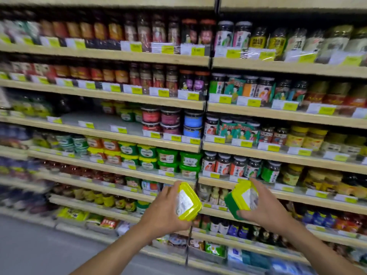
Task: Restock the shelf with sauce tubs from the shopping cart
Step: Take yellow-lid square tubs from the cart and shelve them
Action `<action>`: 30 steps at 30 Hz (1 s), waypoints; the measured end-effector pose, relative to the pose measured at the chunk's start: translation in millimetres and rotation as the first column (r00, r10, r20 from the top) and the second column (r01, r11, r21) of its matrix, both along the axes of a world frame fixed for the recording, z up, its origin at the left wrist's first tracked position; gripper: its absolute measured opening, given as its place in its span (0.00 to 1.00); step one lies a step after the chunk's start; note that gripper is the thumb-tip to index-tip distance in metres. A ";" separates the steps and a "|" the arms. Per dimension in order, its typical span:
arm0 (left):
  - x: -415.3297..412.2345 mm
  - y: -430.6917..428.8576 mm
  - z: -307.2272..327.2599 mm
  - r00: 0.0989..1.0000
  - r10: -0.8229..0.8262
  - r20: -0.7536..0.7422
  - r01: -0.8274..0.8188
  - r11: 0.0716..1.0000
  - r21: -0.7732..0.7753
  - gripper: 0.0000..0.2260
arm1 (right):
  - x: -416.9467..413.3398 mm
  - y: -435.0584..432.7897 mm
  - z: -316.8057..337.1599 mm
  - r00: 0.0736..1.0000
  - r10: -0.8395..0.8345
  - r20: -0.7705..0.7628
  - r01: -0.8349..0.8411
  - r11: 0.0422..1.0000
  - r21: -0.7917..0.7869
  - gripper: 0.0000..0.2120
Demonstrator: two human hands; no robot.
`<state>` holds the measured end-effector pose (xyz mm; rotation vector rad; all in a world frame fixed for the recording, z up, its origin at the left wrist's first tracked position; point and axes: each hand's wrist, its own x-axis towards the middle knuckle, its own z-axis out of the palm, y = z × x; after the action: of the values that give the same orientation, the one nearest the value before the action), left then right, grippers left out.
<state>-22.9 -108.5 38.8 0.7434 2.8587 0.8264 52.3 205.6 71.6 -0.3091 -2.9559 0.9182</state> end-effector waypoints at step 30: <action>-189.0 -373.7 51.8 0.958 0.239 -0.158 -0.213 0.963 0.164 0.55 | -256.2 -381.8 45.0 0.994 0.092 -0.063 -0.103 0.972 -0.211 0.49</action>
<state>-211.9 -482.2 90.7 0.5307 3.1126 1.0587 -203.8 -176.1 116.6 -0.1427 -2.8492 1.2403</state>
